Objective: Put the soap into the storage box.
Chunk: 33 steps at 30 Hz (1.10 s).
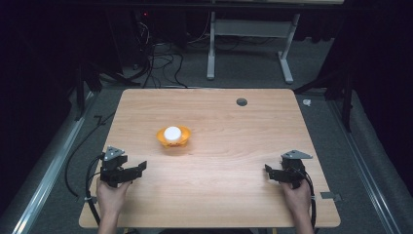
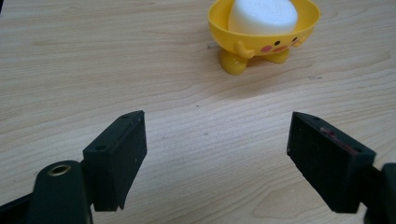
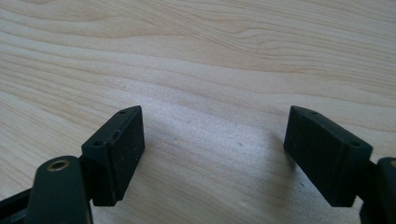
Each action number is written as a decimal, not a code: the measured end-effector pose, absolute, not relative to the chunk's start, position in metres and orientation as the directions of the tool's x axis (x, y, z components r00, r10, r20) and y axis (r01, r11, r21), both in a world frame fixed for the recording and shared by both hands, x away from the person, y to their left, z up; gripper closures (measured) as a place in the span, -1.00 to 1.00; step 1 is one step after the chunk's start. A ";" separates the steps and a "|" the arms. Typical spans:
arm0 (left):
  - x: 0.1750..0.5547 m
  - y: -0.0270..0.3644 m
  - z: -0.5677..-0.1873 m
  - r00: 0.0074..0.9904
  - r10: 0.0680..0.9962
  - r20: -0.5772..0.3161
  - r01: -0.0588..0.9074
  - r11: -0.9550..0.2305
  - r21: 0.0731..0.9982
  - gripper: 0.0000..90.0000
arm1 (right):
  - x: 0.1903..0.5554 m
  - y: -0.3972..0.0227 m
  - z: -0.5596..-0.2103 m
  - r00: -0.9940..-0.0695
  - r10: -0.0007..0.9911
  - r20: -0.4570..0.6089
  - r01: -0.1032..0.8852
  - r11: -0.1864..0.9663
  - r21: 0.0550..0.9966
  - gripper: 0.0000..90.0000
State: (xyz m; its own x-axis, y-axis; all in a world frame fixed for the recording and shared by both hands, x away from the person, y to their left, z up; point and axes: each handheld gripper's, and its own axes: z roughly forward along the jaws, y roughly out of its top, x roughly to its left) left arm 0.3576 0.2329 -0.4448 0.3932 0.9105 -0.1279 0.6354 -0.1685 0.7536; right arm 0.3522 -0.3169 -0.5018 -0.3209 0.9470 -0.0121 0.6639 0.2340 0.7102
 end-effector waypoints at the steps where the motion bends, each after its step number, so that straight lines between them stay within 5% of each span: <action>1: 0.358 0.233 -0.445 0.393 0.911 -0.128 0.635 -0.168 0.754 -0.54 | 0.352 -0.317 -0.502 -0.321 0.947 -0.012 0.664 0.234 0.710 -0.53; 33: 0.355 0.220 -0.470 0.401 0.908 -0.121 0.658 -0.193 0.728 -0.53 | 0.352 -0.317 -0.502 -0.321 0.947 -0.012 0.664 0.234 0.710 -0.53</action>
